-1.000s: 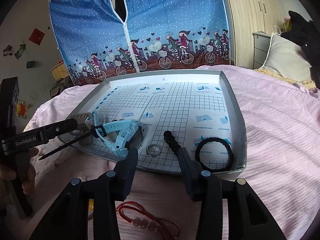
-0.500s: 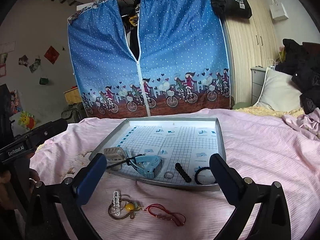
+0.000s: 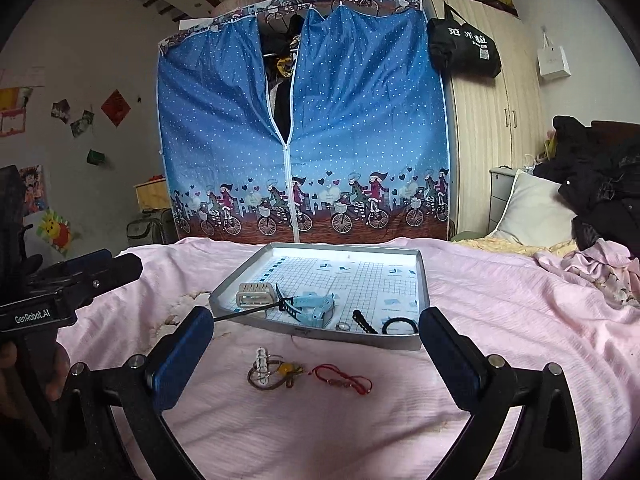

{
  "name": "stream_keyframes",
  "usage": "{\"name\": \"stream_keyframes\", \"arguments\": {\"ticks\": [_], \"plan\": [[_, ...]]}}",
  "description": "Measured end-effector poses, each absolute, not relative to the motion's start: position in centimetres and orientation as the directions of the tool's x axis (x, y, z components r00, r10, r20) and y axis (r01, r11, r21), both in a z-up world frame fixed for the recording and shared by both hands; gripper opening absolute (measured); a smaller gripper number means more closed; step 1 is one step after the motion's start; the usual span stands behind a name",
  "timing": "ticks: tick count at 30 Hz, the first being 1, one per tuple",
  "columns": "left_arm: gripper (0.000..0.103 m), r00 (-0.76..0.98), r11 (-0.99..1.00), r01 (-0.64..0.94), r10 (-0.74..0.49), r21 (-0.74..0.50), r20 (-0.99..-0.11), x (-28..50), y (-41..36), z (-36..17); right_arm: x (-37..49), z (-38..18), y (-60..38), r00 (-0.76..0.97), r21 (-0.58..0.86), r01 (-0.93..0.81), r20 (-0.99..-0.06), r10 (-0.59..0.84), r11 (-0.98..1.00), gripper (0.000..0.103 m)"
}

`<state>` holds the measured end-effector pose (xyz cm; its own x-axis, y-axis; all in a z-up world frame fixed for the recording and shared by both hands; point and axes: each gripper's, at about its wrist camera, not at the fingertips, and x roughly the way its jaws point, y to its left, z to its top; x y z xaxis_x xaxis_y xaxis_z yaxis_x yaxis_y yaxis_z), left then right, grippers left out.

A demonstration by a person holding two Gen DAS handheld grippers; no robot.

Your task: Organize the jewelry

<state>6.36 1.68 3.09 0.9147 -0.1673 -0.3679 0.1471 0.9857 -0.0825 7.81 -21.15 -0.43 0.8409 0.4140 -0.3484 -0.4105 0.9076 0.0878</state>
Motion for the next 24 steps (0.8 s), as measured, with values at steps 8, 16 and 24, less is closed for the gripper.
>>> {"name": "stream_keyframes", "arguments": {"ticks": [8,16,24], "plan": [[0.101,0.901,0.986,0.148,-0.165,-0.074,-0.401,2.0,0.3,1.5,3.8,-0.5,-22.2,0.845,0.074,-0.403,-0.354,0.402,0.912,0.103],[0.101,0.854,0.982,0.177,-0.187,-0.066,-0.485,1.1,-0.9,-0.3,2.8,-1.9,-23.0,0.830,0.043,-0.361,-0.441,0.342,0.932,0.103],[0.101,0.773,0.985,0.148,-0.170,-0.087,-0.611,3.4,-0.8,-3.3,5.1,-5.4,-23.4,0.742,0.080,-0.322,-0.597,0.304,0.943,0.103]]}}
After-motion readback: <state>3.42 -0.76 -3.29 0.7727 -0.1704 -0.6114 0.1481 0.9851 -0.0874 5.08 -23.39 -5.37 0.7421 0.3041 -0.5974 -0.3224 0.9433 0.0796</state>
